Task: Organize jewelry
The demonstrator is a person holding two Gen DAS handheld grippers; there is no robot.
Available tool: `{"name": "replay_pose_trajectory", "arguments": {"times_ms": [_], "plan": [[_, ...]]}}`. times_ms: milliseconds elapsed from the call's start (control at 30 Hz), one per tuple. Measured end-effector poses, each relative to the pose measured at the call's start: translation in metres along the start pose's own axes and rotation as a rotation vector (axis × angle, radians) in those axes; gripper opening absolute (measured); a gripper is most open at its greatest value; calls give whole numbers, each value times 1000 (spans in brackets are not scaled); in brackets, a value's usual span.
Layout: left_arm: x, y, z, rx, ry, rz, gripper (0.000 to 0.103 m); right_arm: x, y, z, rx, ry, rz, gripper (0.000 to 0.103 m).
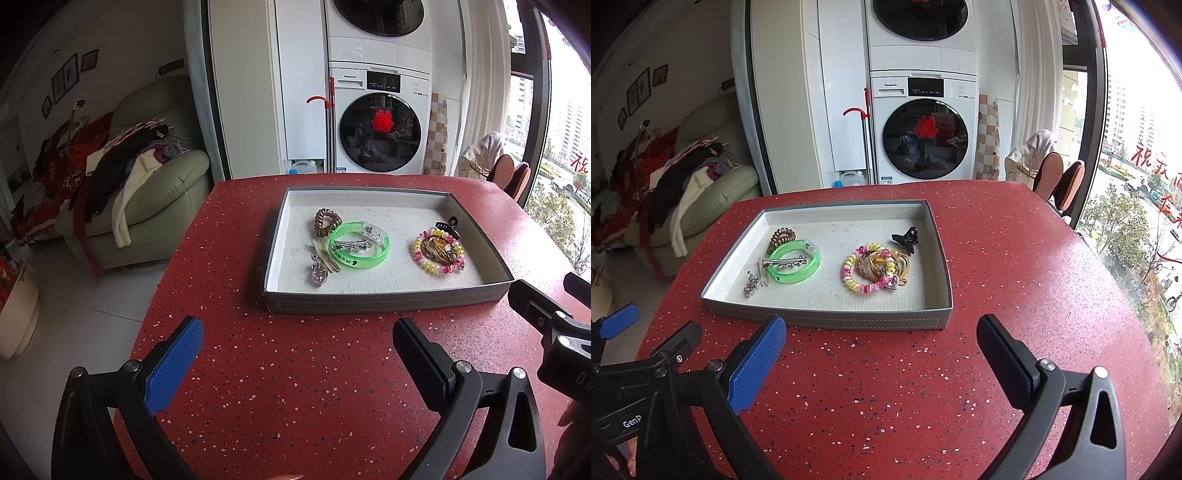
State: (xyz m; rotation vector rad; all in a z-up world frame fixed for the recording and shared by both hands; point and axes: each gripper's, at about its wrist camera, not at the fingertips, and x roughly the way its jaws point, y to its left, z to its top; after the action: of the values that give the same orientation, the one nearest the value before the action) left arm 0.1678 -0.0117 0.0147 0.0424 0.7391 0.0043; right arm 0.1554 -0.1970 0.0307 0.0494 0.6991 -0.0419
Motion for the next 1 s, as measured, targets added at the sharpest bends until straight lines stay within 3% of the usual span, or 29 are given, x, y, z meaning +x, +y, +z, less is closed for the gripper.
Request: {"name": "replay_pose_trajectory", "arguments": {"times_ms": [1000], "plan": [[-1,3,-1,-3,3,7,103,-1,0,1,-1,-2,1,103]]}}
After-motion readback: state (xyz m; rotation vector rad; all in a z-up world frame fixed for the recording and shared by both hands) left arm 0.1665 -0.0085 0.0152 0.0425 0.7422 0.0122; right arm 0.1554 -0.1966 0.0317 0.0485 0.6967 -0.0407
